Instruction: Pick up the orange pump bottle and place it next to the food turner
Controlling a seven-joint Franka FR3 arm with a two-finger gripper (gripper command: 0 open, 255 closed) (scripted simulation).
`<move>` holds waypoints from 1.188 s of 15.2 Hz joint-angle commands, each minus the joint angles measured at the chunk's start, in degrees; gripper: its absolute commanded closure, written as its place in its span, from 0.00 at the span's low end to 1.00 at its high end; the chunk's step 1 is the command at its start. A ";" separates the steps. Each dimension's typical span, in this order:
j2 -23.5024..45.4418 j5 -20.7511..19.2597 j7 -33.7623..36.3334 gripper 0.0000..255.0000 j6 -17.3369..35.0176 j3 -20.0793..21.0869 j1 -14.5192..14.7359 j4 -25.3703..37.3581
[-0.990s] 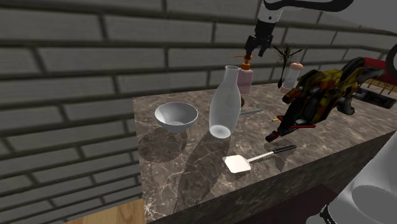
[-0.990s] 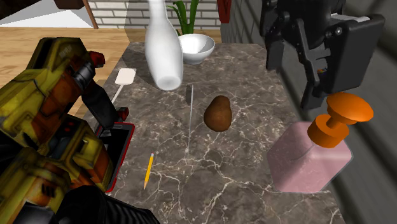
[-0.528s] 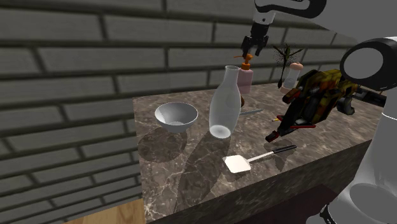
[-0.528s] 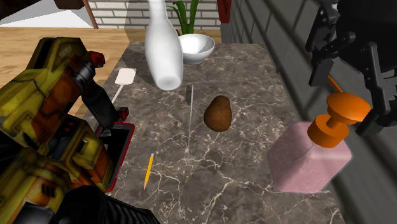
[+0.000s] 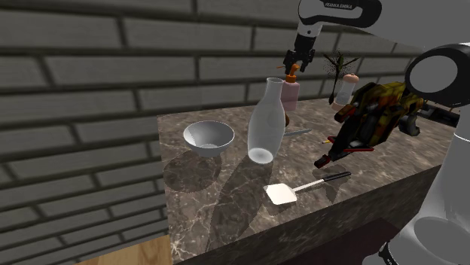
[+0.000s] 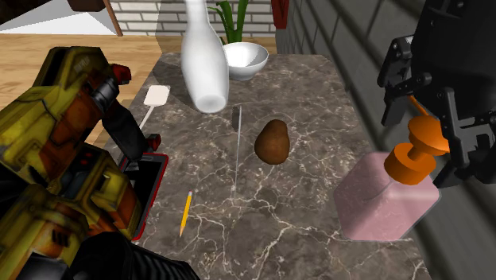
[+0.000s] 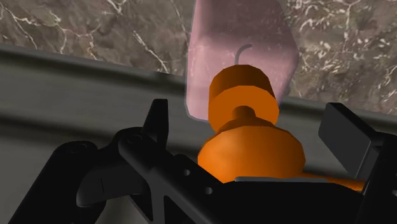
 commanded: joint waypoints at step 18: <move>1.70 0.28 -0.21 1.00 -3.88 -0.05 -0.26 5.59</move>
